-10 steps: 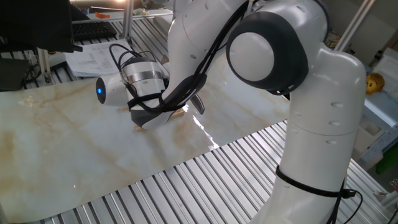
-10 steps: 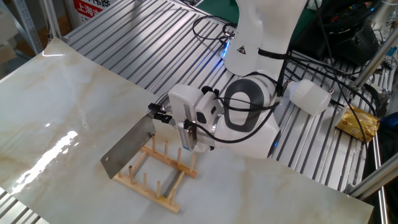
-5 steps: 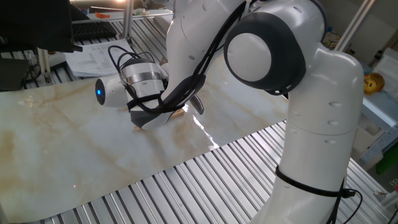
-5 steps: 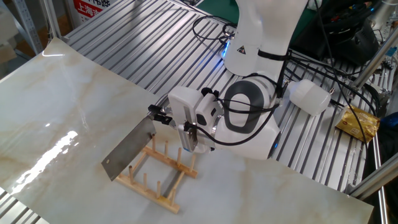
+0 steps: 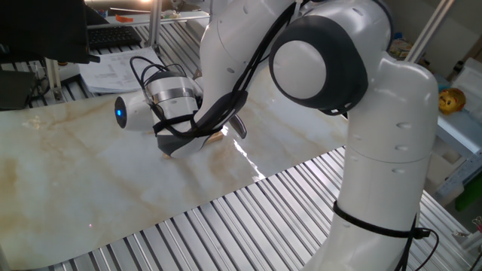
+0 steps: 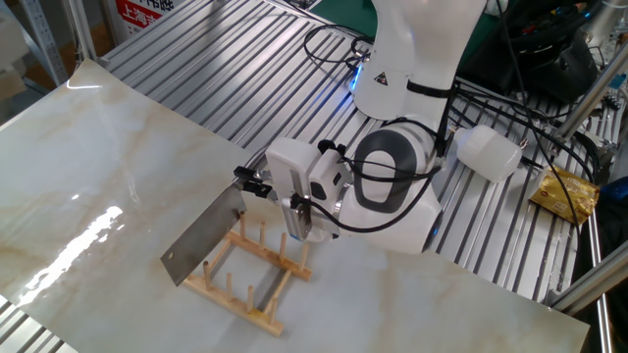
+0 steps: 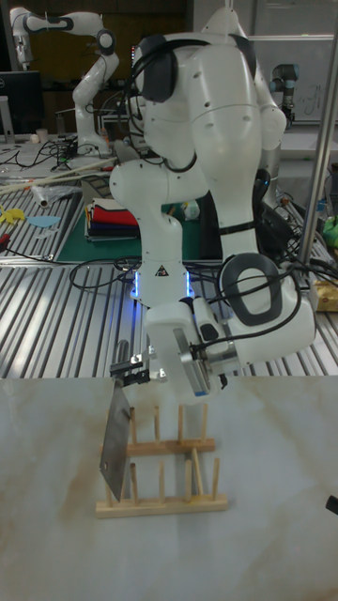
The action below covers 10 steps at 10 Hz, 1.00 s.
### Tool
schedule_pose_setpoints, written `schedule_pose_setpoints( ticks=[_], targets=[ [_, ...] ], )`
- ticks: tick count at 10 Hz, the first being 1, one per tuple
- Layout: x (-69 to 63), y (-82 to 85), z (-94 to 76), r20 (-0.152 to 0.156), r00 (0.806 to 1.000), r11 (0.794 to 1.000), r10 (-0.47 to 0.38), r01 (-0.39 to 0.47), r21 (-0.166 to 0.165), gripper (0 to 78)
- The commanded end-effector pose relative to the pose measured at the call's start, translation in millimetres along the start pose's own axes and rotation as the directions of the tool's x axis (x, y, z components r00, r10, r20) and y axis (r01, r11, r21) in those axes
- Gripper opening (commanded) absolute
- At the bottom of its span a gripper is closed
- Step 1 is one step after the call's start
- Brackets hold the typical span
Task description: Put the knife on the knife rack
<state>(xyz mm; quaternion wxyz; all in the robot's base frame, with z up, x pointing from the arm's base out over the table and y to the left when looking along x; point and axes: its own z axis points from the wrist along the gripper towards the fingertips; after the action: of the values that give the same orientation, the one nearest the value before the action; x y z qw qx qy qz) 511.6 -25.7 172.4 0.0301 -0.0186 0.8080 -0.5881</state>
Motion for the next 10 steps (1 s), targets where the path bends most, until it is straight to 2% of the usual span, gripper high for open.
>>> schedule_pose_setpoints(
  ticks=[1, 10],
  targets=[
    [-0.3, -0.2, 0.3, 0.003, 1.000, 1.000, -0.002, 0.002, 0.002, 1.1],
    [-2.8, 12.3, 3.2, 0.005, 0.999, 0.999, -0.043, 0.043, 0.019, 1.1]
  ],
)
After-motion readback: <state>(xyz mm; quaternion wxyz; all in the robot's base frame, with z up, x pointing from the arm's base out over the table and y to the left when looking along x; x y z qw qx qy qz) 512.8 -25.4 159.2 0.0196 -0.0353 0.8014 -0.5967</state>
